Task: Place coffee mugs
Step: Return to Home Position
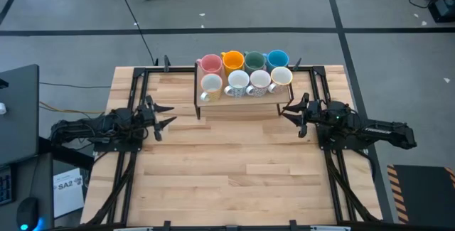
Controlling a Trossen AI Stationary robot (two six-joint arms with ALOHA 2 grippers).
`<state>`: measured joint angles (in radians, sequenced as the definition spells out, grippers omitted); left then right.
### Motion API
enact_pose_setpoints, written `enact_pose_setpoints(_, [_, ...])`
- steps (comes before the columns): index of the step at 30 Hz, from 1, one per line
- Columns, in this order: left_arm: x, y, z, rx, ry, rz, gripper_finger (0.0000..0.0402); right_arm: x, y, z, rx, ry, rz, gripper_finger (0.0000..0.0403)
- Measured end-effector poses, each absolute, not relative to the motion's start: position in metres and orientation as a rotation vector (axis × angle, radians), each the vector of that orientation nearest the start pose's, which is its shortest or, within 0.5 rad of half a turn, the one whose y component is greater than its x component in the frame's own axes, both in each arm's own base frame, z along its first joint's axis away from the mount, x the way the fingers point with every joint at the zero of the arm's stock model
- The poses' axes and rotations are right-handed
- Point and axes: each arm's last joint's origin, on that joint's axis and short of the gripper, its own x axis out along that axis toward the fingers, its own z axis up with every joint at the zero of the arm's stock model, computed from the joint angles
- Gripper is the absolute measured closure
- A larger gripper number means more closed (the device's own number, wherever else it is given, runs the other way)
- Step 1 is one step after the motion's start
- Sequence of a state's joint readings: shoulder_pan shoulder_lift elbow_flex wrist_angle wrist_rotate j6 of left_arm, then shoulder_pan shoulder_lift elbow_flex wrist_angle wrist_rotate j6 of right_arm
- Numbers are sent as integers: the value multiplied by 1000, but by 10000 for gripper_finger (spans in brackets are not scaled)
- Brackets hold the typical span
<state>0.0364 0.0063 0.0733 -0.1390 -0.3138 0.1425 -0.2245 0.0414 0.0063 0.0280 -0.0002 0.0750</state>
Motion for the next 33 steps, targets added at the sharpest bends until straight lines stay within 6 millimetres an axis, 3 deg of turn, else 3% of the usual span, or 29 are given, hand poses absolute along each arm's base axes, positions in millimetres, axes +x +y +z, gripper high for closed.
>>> enact_pose_setpoints(33, [91, 12, 179, 142, 39, 346, 212, 97, -22, 165, 76, -1, -224, 270])
